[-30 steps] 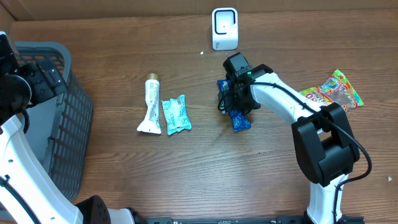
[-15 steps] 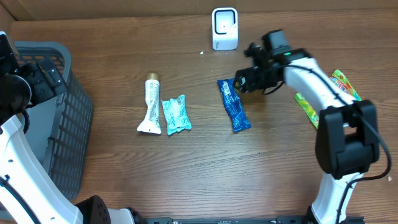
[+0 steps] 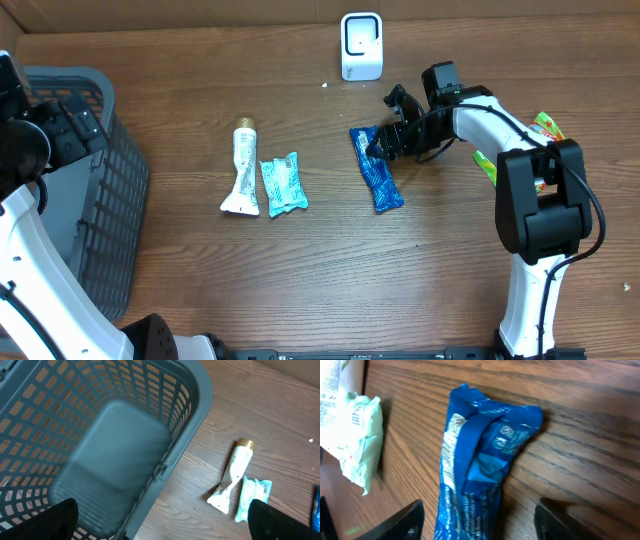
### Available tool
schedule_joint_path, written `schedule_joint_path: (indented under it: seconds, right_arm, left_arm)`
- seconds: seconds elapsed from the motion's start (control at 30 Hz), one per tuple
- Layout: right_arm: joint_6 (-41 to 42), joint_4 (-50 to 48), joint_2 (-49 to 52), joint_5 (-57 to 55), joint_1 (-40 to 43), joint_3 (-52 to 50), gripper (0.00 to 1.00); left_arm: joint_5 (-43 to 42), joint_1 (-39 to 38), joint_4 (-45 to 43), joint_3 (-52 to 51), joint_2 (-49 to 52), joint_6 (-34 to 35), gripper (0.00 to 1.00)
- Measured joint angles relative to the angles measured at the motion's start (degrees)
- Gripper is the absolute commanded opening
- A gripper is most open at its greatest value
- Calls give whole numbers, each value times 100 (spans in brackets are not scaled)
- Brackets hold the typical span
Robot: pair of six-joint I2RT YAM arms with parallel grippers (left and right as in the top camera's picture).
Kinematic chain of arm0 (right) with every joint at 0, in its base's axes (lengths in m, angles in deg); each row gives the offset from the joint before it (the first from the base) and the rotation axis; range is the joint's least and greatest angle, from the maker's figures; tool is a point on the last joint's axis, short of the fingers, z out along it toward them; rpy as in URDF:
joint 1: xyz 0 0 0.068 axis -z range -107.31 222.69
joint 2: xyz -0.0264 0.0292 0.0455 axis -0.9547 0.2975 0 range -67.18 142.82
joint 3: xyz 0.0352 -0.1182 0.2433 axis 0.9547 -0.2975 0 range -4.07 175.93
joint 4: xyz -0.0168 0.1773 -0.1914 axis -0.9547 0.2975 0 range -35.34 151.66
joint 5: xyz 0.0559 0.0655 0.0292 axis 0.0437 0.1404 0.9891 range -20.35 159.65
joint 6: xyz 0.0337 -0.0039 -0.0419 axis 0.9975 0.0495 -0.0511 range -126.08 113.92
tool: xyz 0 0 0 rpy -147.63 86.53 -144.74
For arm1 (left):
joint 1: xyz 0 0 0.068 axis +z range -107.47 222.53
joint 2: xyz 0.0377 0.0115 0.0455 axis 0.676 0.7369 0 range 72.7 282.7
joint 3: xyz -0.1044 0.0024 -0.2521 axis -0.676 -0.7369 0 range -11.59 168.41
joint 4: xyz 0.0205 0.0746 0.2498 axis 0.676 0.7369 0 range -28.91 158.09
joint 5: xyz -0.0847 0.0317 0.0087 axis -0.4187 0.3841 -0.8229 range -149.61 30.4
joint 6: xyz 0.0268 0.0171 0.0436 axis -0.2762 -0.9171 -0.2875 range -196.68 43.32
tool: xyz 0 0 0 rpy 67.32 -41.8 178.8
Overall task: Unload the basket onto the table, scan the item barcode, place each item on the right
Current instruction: 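Lift the blue bar and shift it right with the right gripper, then lift the blue bar and carry it toward the white scanner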
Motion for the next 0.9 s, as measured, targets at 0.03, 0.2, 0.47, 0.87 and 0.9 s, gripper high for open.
schedule_joint_path:
  seconds: [0.03,0.2,0.47,0.87,0.9]
  right_arm:
    - [-11,0,9,13,0,0,62]
    - [-72,-114,153,107,-2,9,28]
    - [90,-192,284,304,2,20,10]
    - [138,247,-44,1191,345,22,4]
    - [140,264,-210,1204,367,22,4]
  left_arm:
    - [-2,0,0,0,0,0,100]
    - [0,0,0,0,0,0,100]
    - [-2,0,-2,0,0,0,100]
    - [-2,0,0,0,0,0,100]
    - [0,0,-2,0,0,0,100]
